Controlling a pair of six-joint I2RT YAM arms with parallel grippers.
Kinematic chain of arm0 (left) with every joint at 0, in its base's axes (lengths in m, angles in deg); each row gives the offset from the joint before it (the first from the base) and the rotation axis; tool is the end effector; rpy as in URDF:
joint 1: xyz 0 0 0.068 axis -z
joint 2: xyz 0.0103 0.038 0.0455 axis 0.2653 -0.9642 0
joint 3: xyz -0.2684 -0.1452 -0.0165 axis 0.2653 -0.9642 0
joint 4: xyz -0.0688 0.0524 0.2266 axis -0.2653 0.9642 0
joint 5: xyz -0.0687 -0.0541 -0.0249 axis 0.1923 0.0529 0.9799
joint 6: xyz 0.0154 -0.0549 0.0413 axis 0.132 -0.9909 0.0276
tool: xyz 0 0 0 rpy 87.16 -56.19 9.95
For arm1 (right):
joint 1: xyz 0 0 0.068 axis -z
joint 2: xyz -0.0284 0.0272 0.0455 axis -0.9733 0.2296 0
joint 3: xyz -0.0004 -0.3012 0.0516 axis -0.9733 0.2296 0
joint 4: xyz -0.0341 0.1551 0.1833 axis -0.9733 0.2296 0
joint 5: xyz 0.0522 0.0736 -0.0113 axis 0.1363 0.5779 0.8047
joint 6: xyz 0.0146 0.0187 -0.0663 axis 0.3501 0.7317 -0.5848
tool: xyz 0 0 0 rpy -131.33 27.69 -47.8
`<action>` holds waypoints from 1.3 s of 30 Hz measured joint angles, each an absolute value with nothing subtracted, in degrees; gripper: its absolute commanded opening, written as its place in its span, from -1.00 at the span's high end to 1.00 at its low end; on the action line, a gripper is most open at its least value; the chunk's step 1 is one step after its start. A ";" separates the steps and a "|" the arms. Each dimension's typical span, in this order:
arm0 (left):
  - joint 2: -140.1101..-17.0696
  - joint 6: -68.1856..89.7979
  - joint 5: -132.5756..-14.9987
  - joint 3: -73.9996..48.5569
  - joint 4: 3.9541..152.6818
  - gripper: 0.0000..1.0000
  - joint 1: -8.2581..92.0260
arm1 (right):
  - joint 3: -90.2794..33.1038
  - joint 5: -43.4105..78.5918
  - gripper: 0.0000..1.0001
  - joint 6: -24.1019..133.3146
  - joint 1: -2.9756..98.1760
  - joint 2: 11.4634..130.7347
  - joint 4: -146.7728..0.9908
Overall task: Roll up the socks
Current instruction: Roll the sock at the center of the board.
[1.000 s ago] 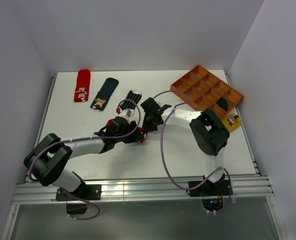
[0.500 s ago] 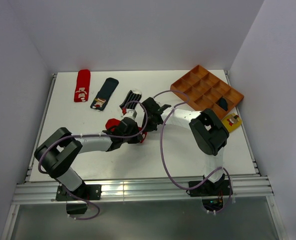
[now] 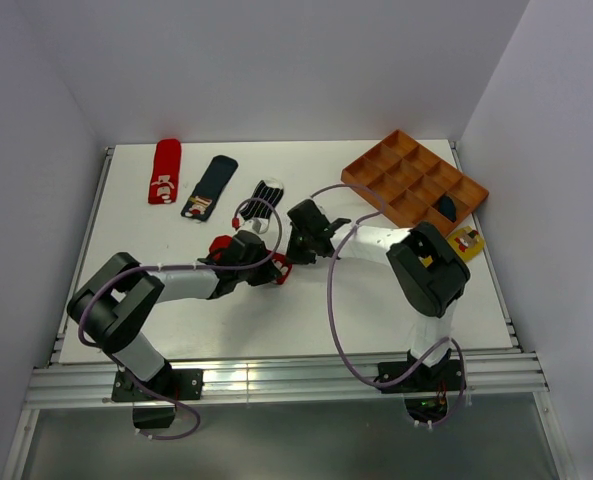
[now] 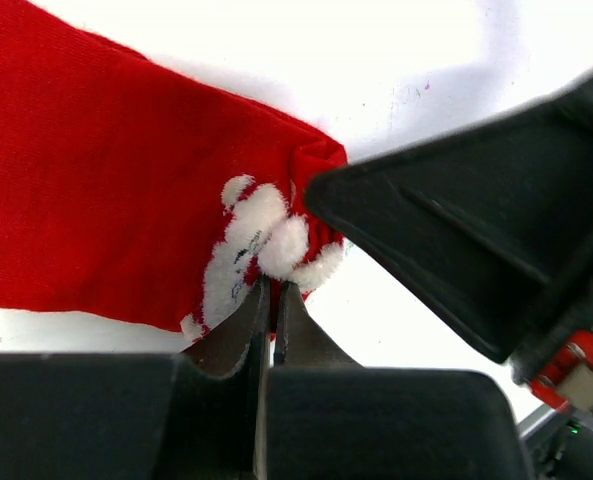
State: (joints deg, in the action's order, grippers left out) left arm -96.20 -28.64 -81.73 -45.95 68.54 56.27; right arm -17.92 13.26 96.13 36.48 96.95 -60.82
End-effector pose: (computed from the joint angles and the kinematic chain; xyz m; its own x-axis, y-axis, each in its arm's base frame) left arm 0.2368 -0.2056 0.1757 -0.8306 -0.3091 -0.4632 0.0190 0.8156 -0.5783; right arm 0.2955 0.2545 0.1855 -0.9147 0.2030 -0.3495 0.0194 0.8858 0.4637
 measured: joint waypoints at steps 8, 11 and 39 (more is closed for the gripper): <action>-96.55 -30.74 -78.30 -47.37 66.05 0.99 54.32 | -10.51 16.17 0.72 96.17 36.87 91.62 -68.84; -96.76 -31.20 -77.10 -47.66 65.33 0.99 53.67 | -8.59 17.63 0.72 96.24 37.11 90.64 -71.07; -97.53 -31.52 -74.28 -47.96 63.71 0.99 52.31 | -6.58 24.54 0.88 97.68 41.40 96.41 -82.44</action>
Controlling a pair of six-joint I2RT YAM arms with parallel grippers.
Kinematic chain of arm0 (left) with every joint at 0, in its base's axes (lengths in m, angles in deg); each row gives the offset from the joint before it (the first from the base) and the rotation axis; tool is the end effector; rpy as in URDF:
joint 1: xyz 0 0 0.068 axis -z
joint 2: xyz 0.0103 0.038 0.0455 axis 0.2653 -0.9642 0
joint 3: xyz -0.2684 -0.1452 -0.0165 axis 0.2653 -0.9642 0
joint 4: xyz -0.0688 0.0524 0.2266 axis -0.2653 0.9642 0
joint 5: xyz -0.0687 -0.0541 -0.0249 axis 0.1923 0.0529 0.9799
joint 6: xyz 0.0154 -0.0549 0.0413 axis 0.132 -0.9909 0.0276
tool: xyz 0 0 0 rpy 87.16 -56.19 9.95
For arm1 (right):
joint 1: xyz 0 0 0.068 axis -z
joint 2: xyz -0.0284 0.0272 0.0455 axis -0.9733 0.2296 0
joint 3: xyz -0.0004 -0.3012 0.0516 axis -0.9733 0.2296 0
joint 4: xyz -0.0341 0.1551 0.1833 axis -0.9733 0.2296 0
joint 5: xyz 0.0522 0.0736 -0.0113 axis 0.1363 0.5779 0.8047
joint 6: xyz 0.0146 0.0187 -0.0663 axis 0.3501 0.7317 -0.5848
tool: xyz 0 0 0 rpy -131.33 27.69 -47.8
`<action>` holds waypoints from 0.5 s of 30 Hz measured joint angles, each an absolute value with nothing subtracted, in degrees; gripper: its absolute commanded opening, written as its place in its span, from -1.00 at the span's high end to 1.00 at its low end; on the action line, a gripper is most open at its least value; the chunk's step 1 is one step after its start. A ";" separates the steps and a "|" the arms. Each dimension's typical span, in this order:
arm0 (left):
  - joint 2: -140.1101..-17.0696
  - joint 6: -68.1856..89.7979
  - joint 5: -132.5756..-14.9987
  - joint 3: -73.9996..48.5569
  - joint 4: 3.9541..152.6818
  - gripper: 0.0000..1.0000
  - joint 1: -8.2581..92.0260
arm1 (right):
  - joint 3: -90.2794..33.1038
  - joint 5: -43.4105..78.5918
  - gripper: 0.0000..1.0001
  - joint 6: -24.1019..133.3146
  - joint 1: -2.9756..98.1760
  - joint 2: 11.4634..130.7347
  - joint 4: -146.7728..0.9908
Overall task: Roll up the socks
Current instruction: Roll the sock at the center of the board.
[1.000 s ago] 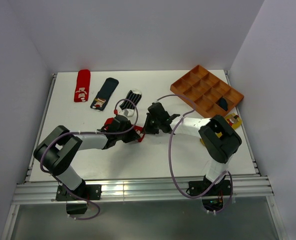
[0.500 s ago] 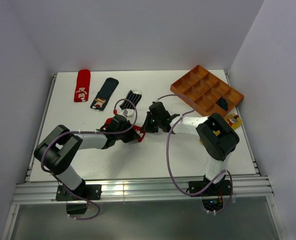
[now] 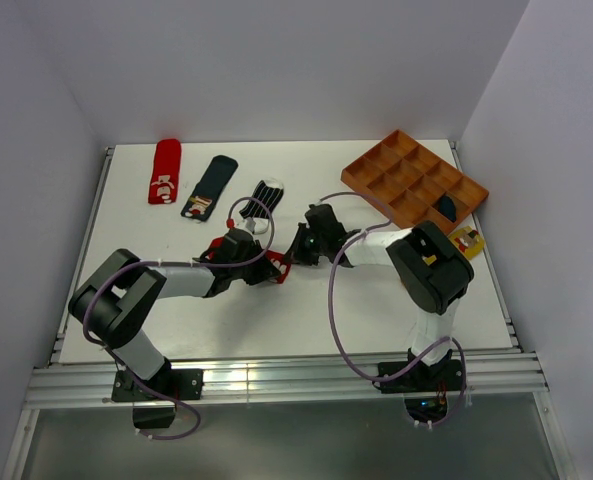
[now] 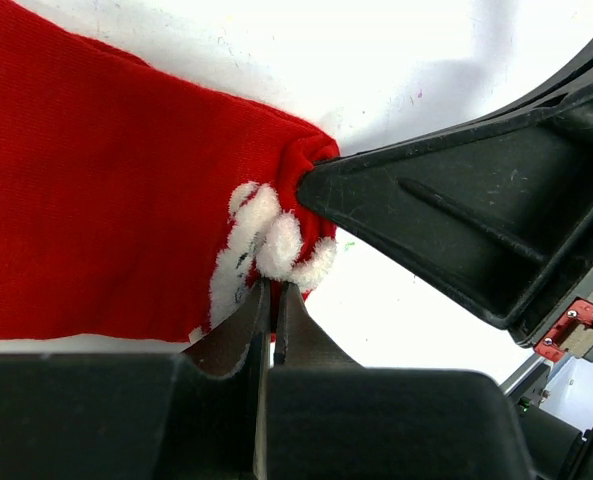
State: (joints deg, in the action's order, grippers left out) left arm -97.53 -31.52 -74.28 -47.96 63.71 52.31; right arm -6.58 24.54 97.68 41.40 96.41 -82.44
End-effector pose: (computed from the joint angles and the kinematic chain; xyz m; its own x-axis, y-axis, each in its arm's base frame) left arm 0.2459 -0.1946 0.1679 -0.8543 -0.3594 -0.3754 -0.0223 0.7470 -0.6645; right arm 0.3027 0.2323 0.1668 -0.9053 0.2656 -0.3315 -0.0240 0.7471 0.6642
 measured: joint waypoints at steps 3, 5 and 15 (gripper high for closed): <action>-97.62 -31.52 -74.19 -47.96 63.65 0.99 52.31 | -6.78 24.85 0.83 96.89 41.42 96.39 -82.17; -97.64 -31.52 -74.04 -47.96 63.58 0.99 52.25 | -7.04 24.39 0.74 96.11 41.42 96.08 -81.32; -97.86 -31.52 -73.56 -47.96 63.27 0.99 52.14 | -11.93 13.85 0.37 92.85 40.32 92.17 -67.22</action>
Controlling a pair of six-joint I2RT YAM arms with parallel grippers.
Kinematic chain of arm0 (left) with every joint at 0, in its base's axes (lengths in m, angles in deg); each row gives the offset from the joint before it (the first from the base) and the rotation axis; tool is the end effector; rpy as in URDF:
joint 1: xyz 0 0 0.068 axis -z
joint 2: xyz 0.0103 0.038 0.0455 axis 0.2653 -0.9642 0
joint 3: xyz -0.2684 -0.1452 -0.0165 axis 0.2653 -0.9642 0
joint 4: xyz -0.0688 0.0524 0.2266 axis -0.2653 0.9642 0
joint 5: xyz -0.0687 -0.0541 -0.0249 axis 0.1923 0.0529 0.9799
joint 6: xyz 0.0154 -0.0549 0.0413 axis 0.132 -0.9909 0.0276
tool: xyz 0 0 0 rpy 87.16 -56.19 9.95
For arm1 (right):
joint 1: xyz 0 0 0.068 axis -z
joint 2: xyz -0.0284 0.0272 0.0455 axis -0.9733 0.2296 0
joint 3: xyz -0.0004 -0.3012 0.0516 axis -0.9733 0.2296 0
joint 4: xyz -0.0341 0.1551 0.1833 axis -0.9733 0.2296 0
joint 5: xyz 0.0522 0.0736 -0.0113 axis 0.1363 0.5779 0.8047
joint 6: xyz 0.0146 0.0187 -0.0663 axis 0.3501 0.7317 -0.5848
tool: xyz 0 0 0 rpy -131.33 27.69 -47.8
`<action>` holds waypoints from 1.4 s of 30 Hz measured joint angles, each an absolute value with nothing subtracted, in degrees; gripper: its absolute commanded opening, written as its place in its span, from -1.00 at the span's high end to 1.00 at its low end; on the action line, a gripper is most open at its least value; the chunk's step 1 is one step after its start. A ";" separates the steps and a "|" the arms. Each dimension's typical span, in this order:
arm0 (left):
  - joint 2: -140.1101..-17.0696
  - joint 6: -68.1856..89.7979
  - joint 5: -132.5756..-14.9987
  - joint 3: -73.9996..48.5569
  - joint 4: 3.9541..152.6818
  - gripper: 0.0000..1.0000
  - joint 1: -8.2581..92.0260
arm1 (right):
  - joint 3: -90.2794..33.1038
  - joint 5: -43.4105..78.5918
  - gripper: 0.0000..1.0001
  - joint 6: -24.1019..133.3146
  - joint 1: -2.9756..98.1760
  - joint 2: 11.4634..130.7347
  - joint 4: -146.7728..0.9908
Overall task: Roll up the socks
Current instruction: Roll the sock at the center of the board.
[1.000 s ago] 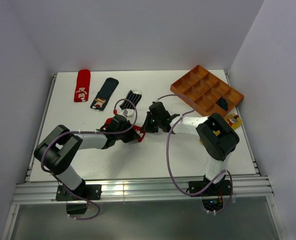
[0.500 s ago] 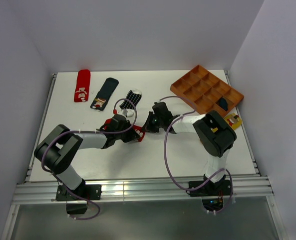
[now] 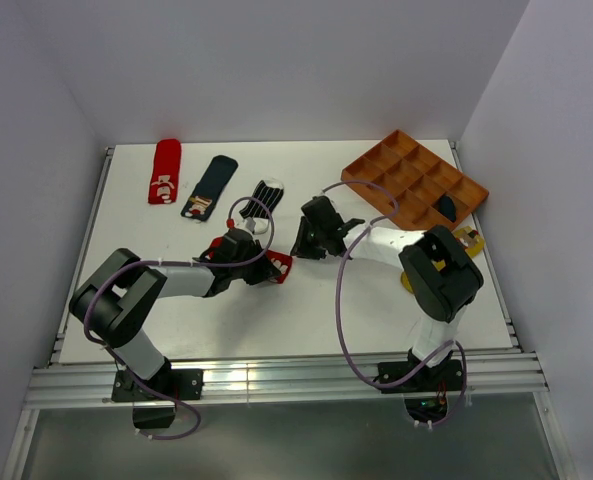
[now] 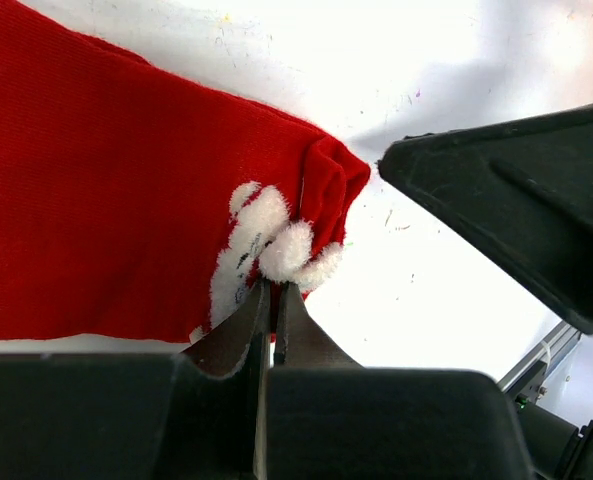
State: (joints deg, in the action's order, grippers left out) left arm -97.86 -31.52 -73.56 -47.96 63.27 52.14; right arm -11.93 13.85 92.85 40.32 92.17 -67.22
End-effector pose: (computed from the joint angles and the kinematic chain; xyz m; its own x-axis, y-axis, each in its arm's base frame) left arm 0.2468 -0.1950 0.1670 -0.8579 -0.3567 -0.3698 -0.0196 0.7420 -0.6701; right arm 0.2978 0.2246 0.1947 -0.8763 0.2313 -0.4227 -0.0105 0.8678 0.4967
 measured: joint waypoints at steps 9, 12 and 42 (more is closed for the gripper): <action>-98.01 -31.48 -72.97 -47.96 63.12 0.99 51.94 | -18.16 9.96 0.37 92.92 36.56 94.07 -60.12; -98.05 -31.48 -72.84 -47.96 63.08 0.99 51.90 | -19.74 9.72 0.38 93.00 36.02 95.49 -58.77; -97.38 -31.22 -73.54 -48.27 63.23 0.77 51.85 | -30.64 9.11 1.00 93.35 34.47 104.76 -50.48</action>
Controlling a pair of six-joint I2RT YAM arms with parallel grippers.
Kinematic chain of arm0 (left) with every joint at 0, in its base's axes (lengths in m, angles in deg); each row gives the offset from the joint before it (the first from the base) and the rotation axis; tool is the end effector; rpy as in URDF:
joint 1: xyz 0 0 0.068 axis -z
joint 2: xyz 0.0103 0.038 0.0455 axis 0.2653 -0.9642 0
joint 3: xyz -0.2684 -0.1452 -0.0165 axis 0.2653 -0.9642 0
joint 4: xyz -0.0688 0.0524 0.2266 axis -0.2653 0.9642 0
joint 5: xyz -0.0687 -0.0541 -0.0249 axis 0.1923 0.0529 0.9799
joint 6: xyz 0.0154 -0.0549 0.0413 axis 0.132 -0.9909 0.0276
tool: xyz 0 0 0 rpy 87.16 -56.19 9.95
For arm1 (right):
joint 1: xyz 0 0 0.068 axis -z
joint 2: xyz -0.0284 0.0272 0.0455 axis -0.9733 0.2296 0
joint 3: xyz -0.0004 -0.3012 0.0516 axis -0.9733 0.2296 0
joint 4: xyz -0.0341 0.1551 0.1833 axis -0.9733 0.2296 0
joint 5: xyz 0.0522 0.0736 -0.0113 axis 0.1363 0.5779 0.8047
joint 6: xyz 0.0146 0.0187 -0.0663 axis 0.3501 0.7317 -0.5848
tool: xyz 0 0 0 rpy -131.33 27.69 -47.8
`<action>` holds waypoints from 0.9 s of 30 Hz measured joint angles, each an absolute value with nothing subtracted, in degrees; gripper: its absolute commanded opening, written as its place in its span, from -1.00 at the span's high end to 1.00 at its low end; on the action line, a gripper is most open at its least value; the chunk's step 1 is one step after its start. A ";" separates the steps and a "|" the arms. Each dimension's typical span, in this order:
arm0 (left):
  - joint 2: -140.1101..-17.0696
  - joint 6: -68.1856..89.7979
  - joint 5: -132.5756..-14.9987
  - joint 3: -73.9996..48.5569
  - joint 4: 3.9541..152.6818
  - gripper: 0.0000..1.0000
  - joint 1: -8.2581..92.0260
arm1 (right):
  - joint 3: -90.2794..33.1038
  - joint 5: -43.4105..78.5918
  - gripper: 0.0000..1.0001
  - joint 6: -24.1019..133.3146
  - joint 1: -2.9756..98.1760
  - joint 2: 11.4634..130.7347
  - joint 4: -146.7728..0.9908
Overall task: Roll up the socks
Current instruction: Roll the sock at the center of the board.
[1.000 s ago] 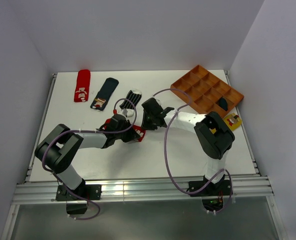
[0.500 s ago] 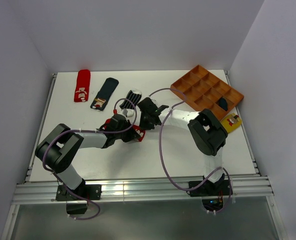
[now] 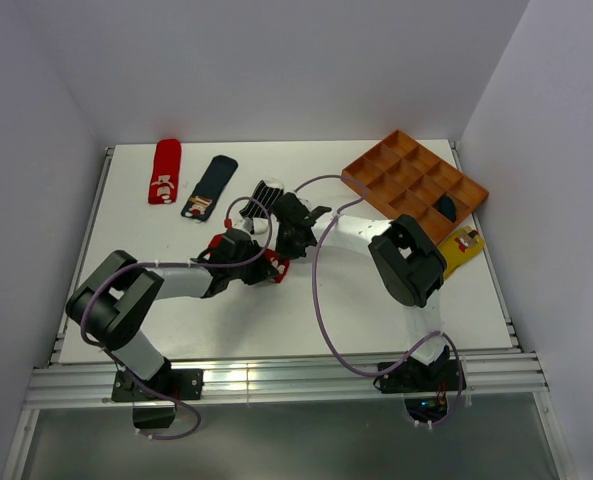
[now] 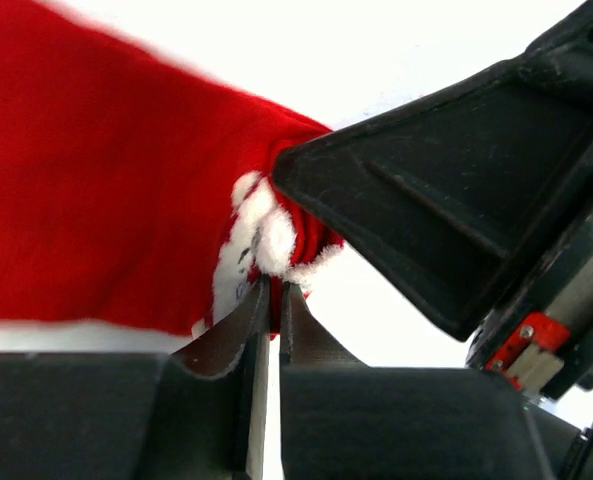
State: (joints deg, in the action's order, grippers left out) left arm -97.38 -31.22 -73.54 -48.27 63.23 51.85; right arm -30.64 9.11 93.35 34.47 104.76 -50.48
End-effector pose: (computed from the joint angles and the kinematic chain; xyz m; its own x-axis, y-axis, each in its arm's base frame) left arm 0.2464 -0.1927 0.1681 -0.8553 -0.3578 -0.3749 -0.0168 0.7422 -0.6700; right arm 0.3156 0.2857 0.1824 -0.9253 0.1240 -0.3585 -0.0090 0.9377 0.3474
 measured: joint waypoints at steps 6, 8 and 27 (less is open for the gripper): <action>-93.27 -30.39 -76.55 -49.67 67.43 0.39 52.07 | -31.08 9.46 1.00 93.51 34.49 105.19 -50.26; -91.72 -29.99 -77.84 -50.02 69.18 0.28 52.71 | -31.15 9.57 1.00 93.66 34.47 105.26 -50.26; -83.32 -4.71 -99.87 -51.31 64.56 0.07 70.47 | -32.52 10.53 1.00 93.79 34.49 106.33 -50.31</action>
State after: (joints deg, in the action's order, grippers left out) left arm -83.32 -4.71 -99.87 -51.31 64.56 70.47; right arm -32.52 10.53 93.79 34.49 106.33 -50.31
